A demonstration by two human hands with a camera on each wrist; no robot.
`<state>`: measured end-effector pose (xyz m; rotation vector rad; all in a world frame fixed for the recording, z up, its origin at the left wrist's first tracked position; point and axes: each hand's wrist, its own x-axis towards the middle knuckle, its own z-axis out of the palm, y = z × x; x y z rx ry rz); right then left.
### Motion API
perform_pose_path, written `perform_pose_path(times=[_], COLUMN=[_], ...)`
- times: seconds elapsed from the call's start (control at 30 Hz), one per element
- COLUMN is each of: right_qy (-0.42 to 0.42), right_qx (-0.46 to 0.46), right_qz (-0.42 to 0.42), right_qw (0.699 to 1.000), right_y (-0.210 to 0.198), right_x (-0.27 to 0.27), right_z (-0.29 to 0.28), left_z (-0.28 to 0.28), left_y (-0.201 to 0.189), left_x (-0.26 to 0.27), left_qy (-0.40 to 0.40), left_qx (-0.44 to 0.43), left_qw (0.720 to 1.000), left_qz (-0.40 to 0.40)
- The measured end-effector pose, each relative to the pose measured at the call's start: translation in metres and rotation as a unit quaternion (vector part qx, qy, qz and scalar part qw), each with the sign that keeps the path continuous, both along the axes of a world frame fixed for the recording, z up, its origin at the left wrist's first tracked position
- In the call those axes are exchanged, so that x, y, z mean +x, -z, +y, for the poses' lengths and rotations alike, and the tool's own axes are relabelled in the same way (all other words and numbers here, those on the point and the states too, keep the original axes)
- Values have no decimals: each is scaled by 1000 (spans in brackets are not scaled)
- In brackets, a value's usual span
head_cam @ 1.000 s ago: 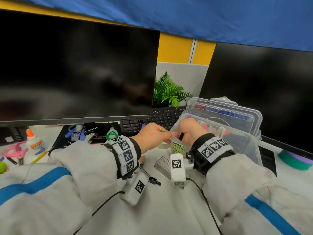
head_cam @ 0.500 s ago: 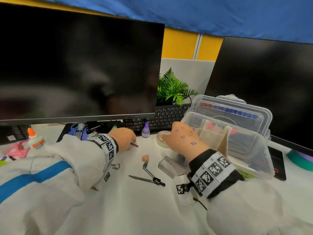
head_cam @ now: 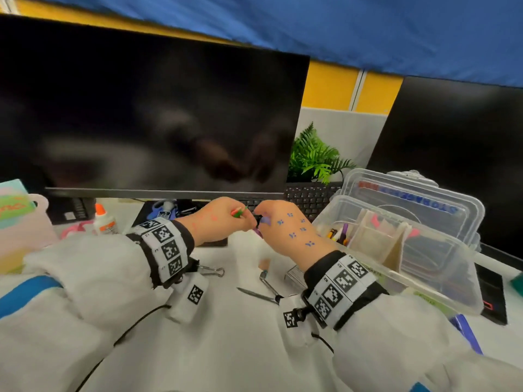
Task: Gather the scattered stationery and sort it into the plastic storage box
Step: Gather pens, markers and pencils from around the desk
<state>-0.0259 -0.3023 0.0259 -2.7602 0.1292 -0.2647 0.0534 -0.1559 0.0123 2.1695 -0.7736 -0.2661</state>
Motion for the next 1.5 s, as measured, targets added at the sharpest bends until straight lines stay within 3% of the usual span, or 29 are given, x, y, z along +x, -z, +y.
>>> perform_pose_path(times=[0.07, 0.1, 0.2, 0.3, 0.47, 0.77, 0.9, 1.03, 1.23, 1.5], right_qy=[-6, -5, -5, -46, -107, -181, -208, -189, -166, -134], right_qx=[64, 153, 451, 528, 387, 273, 104, 7, -62, -49], right_qz=[13, 12, 14, 24, 89, 146, 140, 169, 162, 192], right_qw=[998, 988, 892, 848, 911, 933, 962, 967, 971, 971], right_y=[0, -2, -6, -4, 13, 42, 47, 57, 69, 69], right_x=[7, 10, 13, 17, 44, 87, 101, 115, 122, 126], right_z=[23, 35, 76, 118, 185, 261, 270, 279, 278, 264], left_z=[15, 25, 62, 101, 177, 305, 315, 308, 298, 310], left_y=[-7, -9, -9, -7, -5, 24, 36, 42, 41, 23], left_x=[-6, -8, -8, -6, 3, 17, 19, 23, 31, 46], left_qy=[-47, -80, -151, -197, -288, -363, -324, -293, -290, -280], left_qx=[-72, -108, -175, -195, -159, 142, 237, 294, 341, 339], left_qw=[996, 990, 970, 954, 938, 921, 916, 910, 894, 887], left_qz=[20, 33, 77, 118, 109, 23, 7, 2, 14, 144])
